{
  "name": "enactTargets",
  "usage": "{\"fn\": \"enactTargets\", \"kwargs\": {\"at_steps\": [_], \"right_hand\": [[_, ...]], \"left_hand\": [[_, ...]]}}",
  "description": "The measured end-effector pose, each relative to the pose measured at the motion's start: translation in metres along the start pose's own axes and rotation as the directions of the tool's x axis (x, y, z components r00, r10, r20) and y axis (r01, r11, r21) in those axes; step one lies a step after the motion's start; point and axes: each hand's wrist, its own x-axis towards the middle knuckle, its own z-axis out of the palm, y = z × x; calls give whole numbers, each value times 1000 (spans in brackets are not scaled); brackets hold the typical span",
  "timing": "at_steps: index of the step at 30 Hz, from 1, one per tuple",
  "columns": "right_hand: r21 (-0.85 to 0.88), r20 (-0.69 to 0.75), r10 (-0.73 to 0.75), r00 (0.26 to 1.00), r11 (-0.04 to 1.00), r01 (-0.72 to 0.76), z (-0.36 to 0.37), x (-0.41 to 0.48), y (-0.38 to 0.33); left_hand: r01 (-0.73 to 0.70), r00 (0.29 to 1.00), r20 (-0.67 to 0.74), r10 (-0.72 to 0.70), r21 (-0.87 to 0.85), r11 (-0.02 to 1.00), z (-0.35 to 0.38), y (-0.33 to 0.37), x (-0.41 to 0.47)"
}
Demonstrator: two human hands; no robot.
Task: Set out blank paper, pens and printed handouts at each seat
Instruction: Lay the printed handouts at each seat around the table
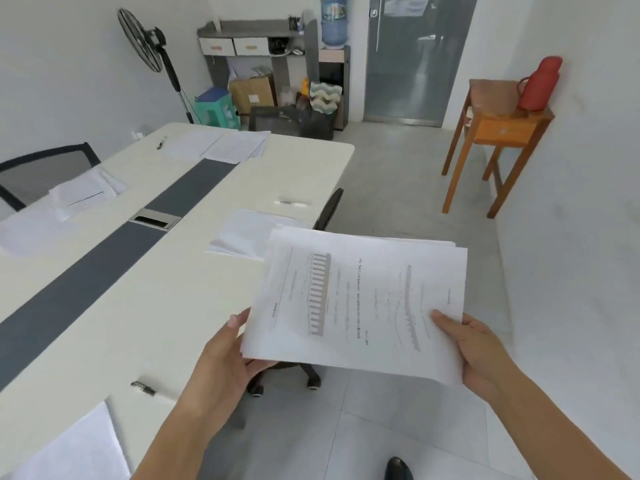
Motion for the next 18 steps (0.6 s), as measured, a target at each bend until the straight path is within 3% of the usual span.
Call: {"fn": "enactTargets", "kwargs": {"at_steps": [3,8,13,18], "right_hand": [[22,61,12,998,1000,-13,22,48,-19],[-51,251,108,962,994,-99,75,102,-25],[-298,463,260,848,946,-127,124,137,-24],[-440,508,370,778,888,-135,167,189,-47]], "left_hand": [[-18,999,-33,12,-176,984,42,-4,31],[-59,974,-225,12,-205,977,68,2,78],[-141,893,-446,-60,-405,903,33,15,122],[-178,877,-481,-2,-329,927,-17,45,158]]}}
